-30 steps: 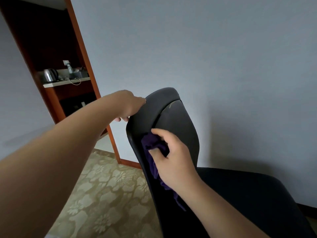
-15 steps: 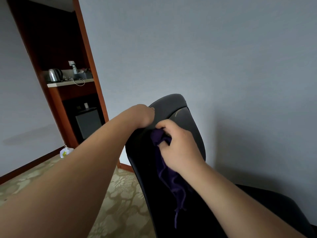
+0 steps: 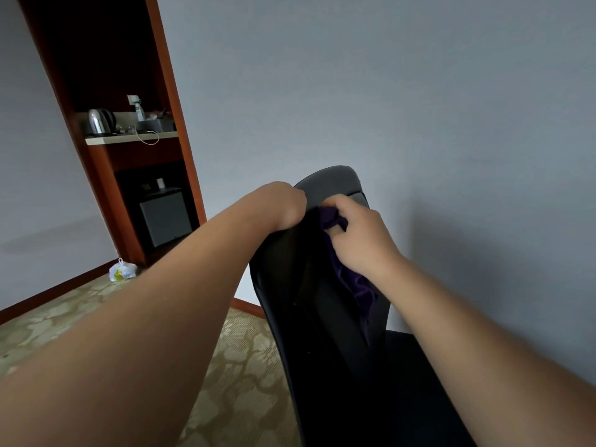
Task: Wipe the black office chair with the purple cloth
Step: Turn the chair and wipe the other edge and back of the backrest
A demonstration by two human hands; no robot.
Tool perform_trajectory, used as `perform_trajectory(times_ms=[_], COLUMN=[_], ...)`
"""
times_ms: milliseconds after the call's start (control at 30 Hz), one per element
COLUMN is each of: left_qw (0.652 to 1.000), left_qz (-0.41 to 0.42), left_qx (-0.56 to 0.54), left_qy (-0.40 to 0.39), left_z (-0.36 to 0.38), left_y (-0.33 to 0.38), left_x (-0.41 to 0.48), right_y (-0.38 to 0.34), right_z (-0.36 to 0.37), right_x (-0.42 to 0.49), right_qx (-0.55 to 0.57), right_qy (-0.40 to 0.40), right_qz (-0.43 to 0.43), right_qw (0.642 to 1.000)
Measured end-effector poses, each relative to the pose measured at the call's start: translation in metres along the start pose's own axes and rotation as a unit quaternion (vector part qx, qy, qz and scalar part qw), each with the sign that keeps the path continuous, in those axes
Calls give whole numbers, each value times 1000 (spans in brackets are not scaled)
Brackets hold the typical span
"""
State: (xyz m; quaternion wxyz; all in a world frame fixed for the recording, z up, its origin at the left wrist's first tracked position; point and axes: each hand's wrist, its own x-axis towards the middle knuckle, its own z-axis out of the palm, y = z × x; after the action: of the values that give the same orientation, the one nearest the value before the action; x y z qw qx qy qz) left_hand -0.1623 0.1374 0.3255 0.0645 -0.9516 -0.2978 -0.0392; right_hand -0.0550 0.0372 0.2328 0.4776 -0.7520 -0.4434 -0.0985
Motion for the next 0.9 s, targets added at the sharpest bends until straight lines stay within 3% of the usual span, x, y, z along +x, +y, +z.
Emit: perform_trajectory(times_ms=[267,400,900], left_qw=[1000,999,997], left_qz=[-5,-9,2], left_qx=[8,34,72], left_qy=[-5,-18,-29], left_z=[-3,-5,-2], left_y=[3,6,1], left_x=[-5,-6,1], right_y=[-25,-22,37], right_z=[-2,-1,8], right_x=[-86,-85,50], right_qx=[1,-11,-23], right_qy=[2,4,19], right_qz=[-97,-81,29], right_qw=[995,997,999])
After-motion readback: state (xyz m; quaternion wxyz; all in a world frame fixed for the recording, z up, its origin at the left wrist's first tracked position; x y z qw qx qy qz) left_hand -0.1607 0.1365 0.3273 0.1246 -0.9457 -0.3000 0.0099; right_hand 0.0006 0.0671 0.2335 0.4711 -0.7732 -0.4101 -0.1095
